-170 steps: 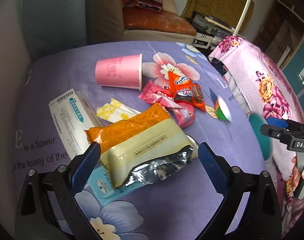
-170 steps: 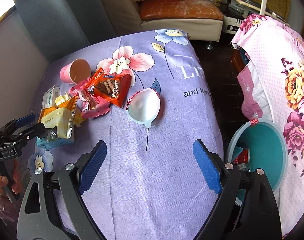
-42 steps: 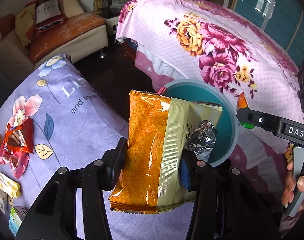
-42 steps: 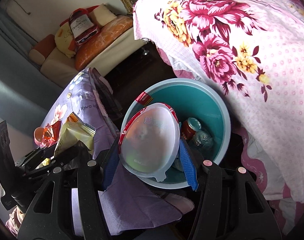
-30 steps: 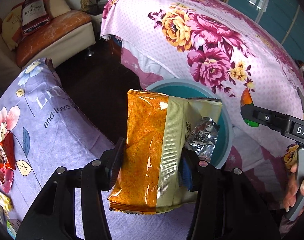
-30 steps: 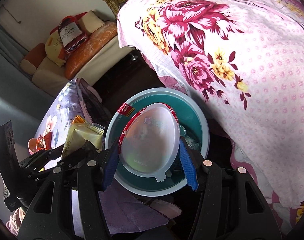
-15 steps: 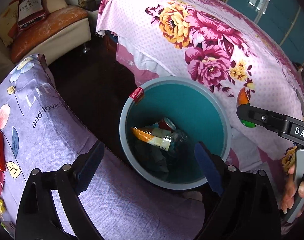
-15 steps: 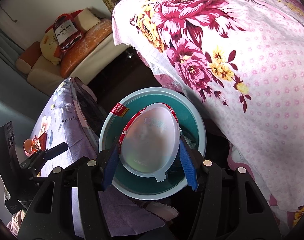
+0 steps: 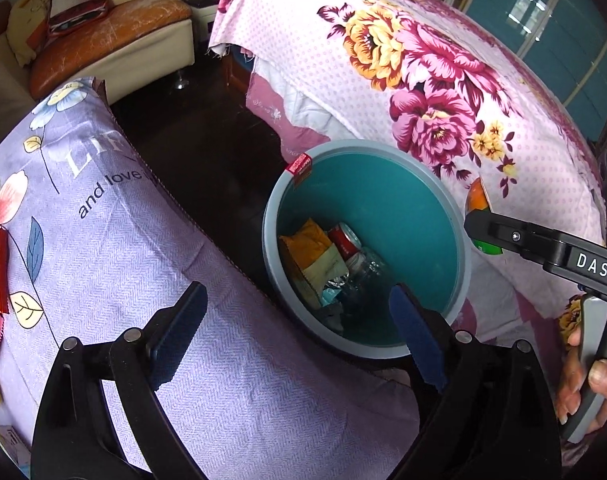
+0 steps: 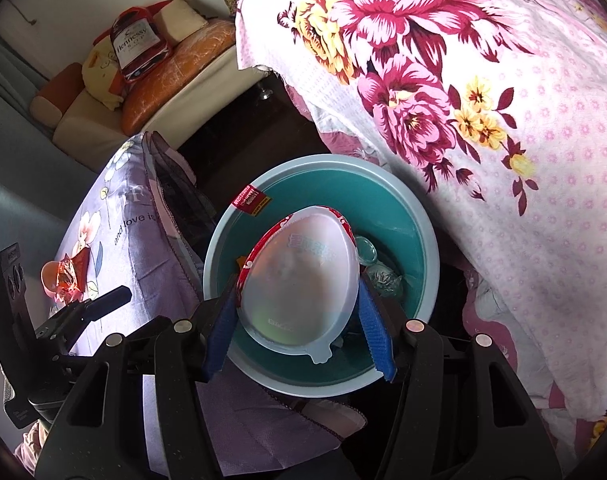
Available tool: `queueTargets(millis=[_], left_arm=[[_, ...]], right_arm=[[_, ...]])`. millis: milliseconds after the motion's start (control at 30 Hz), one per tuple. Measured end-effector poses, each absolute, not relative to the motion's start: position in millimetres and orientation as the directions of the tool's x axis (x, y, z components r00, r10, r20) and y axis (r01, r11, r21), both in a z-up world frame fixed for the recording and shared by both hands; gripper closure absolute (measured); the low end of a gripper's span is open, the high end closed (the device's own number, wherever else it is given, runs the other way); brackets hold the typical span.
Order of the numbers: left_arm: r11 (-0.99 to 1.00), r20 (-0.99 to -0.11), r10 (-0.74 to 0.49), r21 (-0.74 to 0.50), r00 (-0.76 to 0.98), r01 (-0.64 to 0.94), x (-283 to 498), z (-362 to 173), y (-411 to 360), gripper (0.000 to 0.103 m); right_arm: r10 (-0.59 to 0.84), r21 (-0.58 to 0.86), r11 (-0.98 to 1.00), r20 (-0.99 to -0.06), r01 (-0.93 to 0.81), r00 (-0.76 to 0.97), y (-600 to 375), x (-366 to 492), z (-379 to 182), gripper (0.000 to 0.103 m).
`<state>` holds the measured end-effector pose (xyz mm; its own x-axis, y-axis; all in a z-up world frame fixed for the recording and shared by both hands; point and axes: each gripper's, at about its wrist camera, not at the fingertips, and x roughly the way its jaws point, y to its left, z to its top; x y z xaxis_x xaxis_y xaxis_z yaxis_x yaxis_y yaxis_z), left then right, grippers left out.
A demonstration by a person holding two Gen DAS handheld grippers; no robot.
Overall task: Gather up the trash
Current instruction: 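Open the right tool to drop the white plastic lid into the bin, then move both tools back over the table toward the milk carton and pad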
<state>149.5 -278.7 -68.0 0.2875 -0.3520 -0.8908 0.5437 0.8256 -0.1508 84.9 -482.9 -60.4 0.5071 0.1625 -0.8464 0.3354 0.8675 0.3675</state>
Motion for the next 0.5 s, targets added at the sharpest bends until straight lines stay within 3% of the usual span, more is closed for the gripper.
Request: queueTargets(millis=[133, 267, 500], left_arm=[[0.833, -0.888, -0.358, -0.164, 0.289, 0.529, 149.6, -67.6, -267.2, 0.010], [0.841, -0.886, -0.365, -0.182, 0.287, 0.509, 149.6, -67.3, -253.7, 0.010], [0.852, -0.880, -0.377, -0.207, 0.288, 0.481, 147.0, -65.2, -231.8, 0.010]], right_arm=[[0.162, 0.357, 0.875, -0.853, 0.327, 0.497, -474.4, 87.3, -60.1, 0.047], [0.159, 0.349, 0.880, -0.855, 0.321, 0.493, -466.7, 89.5, -57.6, 0.035], [0.158, 0.343, 0.883, -0.860, 0.320, 0.486, -453.9, 91.4, -52.3, 0.026]])
